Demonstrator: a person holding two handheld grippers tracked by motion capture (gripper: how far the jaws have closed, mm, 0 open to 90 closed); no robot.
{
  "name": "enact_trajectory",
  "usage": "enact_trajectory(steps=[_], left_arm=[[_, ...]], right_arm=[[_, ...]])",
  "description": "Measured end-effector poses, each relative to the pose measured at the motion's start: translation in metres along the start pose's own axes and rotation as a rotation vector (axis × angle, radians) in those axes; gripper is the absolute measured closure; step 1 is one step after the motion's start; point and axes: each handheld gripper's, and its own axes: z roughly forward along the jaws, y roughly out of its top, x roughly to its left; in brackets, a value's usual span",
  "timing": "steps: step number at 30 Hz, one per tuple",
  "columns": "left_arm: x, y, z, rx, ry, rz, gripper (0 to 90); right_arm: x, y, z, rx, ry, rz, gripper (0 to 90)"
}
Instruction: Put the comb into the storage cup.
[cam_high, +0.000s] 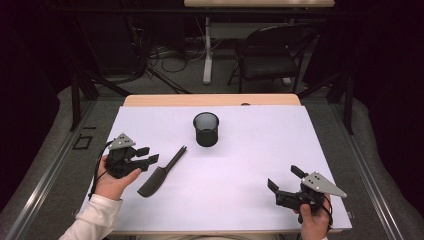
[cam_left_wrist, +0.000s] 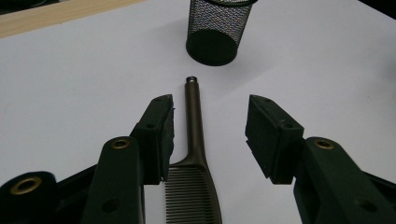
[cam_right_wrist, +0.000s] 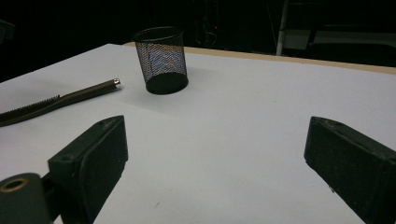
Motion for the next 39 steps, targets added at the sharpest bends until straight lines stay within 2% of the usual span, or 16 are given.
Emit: enact_trajectory(steps=[4,8,12,18,24,31,35,39], left_arm=[[0.002,0.003,0.006,0.003,0.018,-0.009,53.6],[0.003,0.007,0.012,0.008,0.013,-0.008,53.6],[0.003,0.009,0.017,0.029,0.023,0.010,55.3],[0.002,0.014,0.028,0.061,0.022,0.017,64.7],[0.002,0.017,0.040,0.095,0.026,0.001,70.4],[0.006,0.019,0.056,0.134,0.029,-0.028,81.5],[0.006,0.020,0.064,0.168,0.035,-0.015,86.3],[0.005,0.019,0.070,0.181,0.042,-0.010,89.8]], right_arm=[[0.000,0.000,0.000,-0.002,0.005,0.004,5.9],[0.002,0.000,0.001,-0.001,0.016,-0.011,4.6],[0.002,0.000,0.001,0.003,0.014,-0.009,4.6],[0.001,-0.001,0.002,0.006,0.008,-0.003,4.6],[0.000,-0.001,0.002,0.015,0.006,0.000,4.6],[0.000,-0.001,0.002,0.021,0.005,-0.001,4.7],[0.000,-0.002,0.002,0.019,0.006,0.002,4.8],[-0.001,-0.002,0.003,0.020,0.008,0.002,4.8]])
